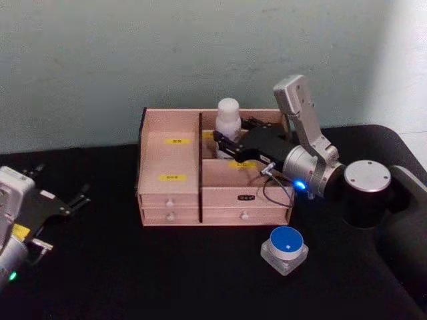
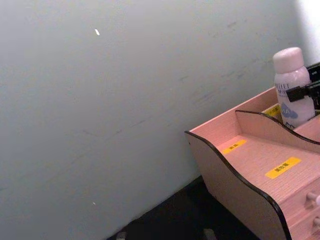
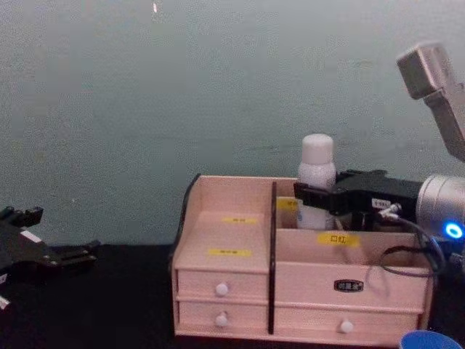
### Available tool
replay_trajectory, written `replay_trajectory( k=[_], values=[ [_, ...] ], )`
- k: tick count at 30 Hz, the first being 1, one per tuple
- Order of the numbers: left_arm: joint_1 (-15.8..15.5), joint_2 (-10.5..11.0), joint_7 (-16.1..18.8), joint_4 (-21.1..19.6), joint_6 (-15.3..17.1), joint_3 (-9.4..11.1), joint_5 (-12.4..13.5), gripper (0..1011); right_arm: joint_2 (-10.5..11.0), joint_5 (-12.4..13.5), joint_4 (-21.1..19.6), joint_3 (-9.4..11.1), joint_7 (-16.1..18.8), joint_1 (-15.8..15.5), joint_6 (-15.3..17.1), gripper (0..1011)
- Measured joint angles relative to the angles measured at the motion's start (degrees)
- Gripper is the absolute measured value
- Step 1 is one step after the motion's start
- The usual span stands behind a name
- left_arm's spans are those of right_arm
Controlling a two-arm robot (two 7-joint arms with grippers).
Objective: Pick up the facial cleanser and watermelon frost from the table and place them into the tiered storage box.
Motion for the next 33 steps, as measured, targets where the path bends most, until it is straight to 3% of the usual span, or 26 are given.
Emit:
replay_trajectory(
  k=[27, 33],
  values=[
    [0.0, 0.0, 0.0, 0.0, 0.0, 0.0, 0.0, 1001, -0.12, -0.04, 0.74, 0.08, 0.55, -0.04, 0.51, 593],
    [0.0, 0.0, 0.0, 0.0, 0.0, 0.0, 0.0, 1001, -0.12, 0.01, 0.7, 0.08, 0.51, -0.04, 0.47, 743]
  ],
)
